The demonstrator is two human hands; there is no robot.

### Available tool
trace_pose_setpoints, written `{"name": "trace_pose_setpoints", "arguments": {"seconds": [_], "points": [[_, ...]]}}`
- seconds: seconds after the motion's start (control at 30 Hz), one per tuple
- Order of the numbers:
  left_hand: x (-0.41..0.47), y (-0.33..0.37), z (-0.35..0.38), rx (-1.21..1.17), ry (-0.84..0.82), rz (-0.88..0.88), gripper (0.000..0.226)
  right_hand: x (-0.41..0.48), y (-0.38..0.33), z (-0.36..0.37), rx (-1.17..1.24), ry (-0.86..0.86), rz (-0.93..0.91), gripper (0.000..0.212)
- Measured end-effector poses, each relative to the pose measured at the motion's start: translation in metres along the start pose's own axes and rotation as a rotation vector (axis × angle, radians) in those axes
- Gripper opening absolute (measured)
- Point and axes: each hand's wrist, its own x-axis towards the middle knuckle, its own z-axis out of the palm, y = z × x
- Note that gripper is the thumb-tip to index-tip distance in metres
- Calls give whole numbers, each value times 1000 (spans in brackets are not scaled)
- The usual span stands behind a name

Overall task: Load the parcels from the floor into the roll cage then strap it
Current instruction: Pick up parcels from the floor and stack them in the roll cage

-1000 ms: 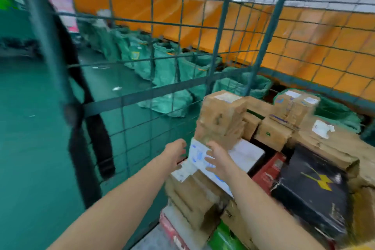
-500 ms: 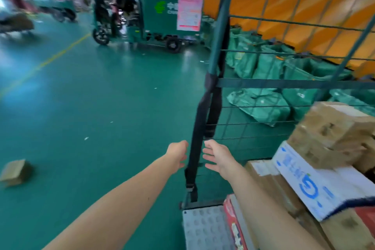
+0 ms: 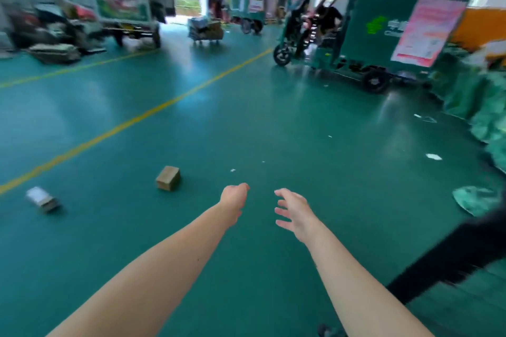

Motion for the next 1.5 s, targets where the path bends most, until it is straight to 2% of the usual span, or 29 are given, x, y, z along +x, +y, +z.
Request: {"name": "trace_pose_setpoints", "arguments": {"seconds": [0.13,0.3,0.47,0.57,0.63,0.83,0.97,1.07,1.2,1.27,1.43,1.5], "points": [[53,23,-63,-59,120,9,25,51,-36,75,-77,-99,-17,32],[120,57,-146,-101,213,-43,12,112,-83,171,-167,-209,-24,29],[182,79,-219,-148,293,-85,9,166,-116,258,-209,-278,-18,26],[216,85,-252,-167,350,-111,24,196,-128,302,-248,-330,8,32],[240,90,-269,-175,379,-128,27,219,-136,327,-277,-363,15,36],[334,116,-306,-249,454,-188,20,317,-176,396,-366,-453,40,26],[407,143,-317,-341,505,-246,37,397,-209,430,-416,-498,86,28],[456,168,-317,-395,520,-287,38,454,-238,450,-471,-546,98,38],[522,196,-321,-425,556,-276,21,528,-270,478,-549,-590,45,60],[549,204,-324,-455,555,-308,18,557,-282,490,-585,-597,60,63],[626,221,-348,-519,598,-341,34,628,-308,534,-680,-627,60,66],[658,228,-361,-557,610,-367,29,656,-318,558,-725,-641,65,66]]}}
